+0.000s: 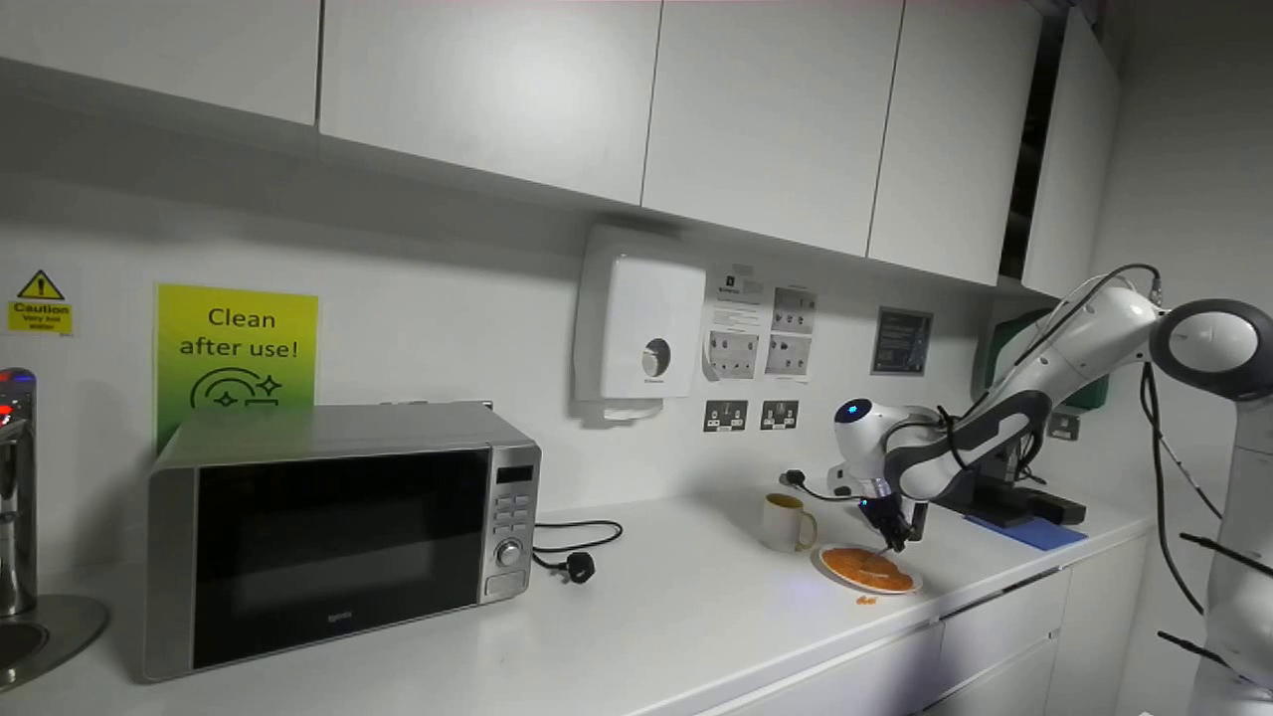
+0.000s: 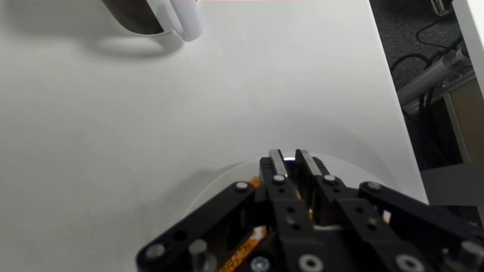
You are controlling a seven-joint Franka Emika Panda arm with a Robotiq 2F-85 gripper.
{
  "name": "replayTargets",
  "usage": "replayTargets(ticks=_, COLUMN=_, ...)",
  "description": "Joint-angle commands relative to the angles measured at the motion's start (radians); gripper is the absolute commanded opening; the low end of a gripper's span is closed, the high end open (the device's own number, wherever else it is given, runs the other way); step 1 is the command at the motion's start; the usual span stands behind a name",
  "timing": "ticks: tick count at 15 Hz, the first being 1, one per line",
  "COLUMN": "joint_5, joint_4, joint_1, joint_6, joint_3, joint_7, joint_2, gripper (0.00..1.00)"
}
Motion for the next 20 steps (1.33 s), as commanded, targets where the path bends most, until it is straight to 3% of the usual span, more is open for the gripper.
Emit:
replayTargets(ticks=1, joint_5=-0.038, joint_4=-0.076, joint_1=-0.016, joint_6=0.066, joint_3=-0.009, joint_7=-0.011, joint_2=-0.072, gripper=0.03)
replayTargets(ticks=12, joint_5=-0.075, joint_4=-0.212, joint_1=-0.021, joint_6=0.2, joint_3=-0.044, joint_7=-0.021, joint_2=-0.208, gripper=0.03)
replayTargets(ticks=20, joint_5=-0.062, joint_4=-0.241, joint_1=-0.028, joint_6=0.255, joint_3=-0.075, joint_7=-0.031, joint_2=-0.275, gripper=0.03)
